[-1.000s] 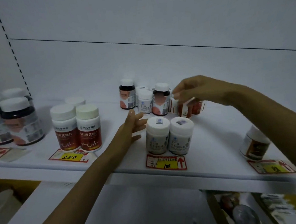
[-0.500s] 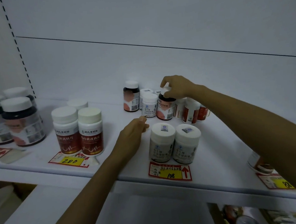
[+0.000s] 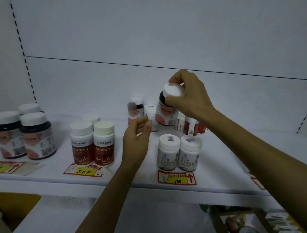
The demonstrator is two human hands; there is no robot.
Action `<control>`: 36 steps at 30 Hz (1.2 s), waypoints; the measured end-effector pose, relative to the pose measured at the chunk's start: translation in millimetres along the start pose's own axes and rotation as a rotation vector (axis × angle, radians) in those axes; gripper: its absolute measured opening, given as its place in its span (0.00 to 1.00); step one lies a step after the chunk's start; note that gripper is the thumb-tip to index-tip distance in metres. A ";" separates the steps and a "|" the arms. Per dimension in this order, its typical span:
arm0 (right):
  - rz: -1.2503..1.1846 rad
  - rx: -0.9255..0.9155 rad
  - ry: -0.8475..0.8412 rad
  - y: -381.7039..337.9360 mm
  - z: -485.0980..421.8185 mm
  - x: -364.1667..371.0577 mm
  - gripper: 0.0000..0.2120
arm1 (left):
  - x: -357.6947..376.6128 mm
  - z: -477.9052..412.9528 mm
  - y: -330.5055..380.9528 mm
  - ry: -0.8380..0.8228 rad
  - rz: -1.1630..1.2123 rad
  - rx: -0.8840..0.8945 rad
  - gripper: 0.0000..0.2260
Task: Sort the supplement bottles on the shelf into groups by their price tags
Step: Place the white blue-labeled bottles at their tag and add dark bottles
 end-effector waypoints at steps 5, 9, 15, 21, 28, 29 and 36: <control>-0.117 -0.097 0.107 -58.7 44.3 -35.6 0.20 | -0.3 21.9 49.8 -0.022 0.034 0.171 0.31; -0.293 0.008 0.124 -75.6 86.3 -56.9 0.22 | 7.0 56.5 59.5 -0.031 0.014 0.147 0.39; -0.657 0.285 0.188 -58.1 124.9 -98.4 0.15 | -0.2 122.7 76.6 -0.088 0.218 0.084 0.29; -0.850 0.479 0.163 -43.5 158.1 -115.5 0.08 | -5.0 174.7 77.3 -0.190 0.286 -0.098 0.27; -0.958 0.548 -0.079 -58.8 175.2 -89.5 0.11 | -51.9 210.6 81.7 0.050 0.300 -0.137 0.23; -0.973 0.547 -0.113 -65.7 177.1 -81.1 0.11 | -61.6 214.4 84.3 0.101 0.281 -0.125 0.25; -1.066 0.388 -0.309 -135.1 186.1 -19.2 0.12 | -146.6 225.2 87.4 0.360 0.163 -0.006 0.25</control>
Point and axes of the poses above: each hand's wrist, its own z-axis away from the middle knuckle, its own x-axis out of the palm, y = z × x, the point moved 2 cm from there along -z, towards the middle knuckle, and after that the axes turned 5 degrees about y, right-handed, at the moved point
